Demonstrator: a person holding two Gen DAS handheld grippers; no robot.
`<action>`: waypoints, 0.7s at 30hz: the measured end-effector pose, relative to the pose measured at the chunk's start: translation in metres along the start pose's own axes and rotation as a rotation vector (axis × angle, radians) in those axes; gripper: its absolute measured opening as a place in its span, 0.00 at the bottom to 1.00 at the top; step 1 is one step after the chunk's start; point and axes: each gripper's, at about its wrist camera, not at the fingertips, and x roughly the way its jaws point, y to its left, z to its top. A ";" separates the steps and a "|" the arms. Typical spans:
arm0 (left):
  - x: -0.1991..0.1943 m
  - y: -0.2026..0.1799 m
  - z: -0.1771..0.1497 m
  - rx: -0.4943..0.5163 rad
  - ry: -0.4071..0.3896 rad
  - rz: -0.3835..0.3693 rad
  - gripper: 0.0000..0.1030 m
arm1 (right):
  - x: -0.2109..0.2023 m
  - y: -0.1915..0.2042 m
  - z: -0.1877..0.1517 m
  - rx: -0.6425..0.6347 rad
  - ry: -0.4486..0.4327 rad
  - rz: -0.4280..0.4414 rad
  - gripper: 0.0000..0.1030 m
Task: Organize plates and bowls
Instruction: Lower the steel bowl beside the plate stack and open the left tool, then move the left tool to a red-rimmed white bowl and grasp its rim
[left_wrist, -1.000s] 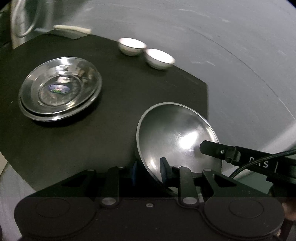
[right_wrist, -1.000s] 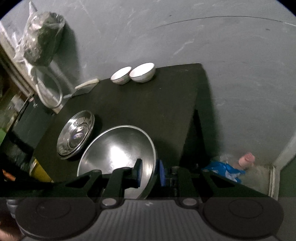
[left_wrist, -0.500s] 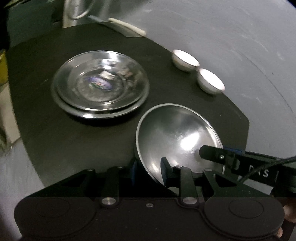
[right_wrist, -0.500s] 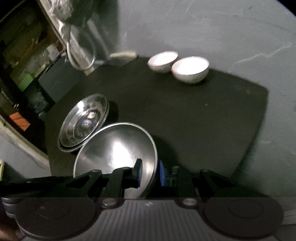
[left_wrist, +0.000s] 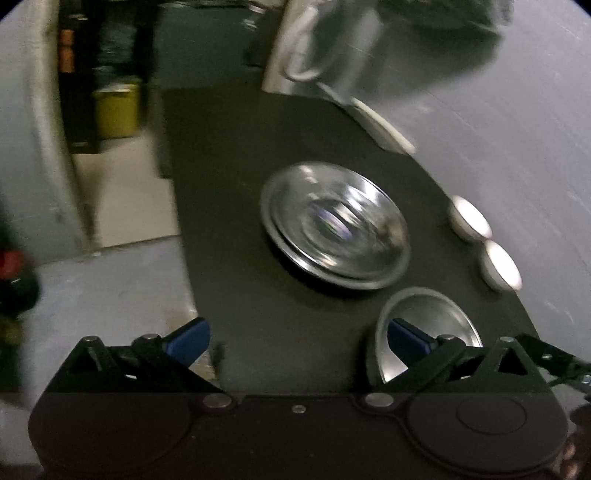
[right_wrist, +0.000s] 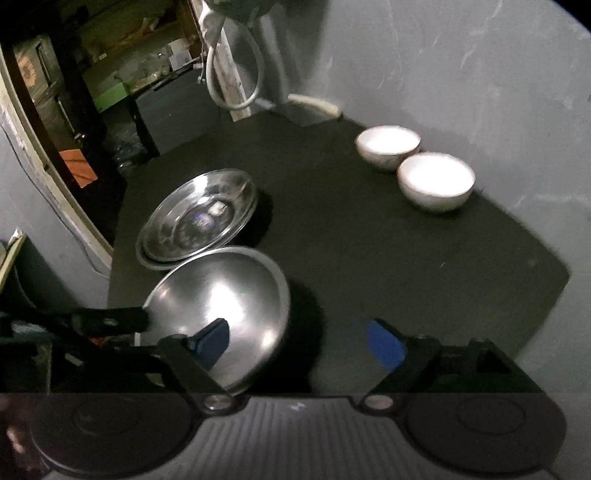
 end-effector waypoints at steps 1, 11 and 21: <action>-0.002 -0.003 0.004 -0.015 -0.007 0.018 0.99 | -0.002 -0.007 0.005 0.004 -0.020 -0.006 0.93; 0.019 -0.111 0.044 0.066 -0.016 0.077 0.99 | -0.007 -0.093 0.028 0.212 -0.171 -0.046 1.00; 0.063 -0.191 0.046 0.130 -0.008 0.079 0.99 | 0.020 -0.157 0.028 0.363 -0.199 -0.020 1.00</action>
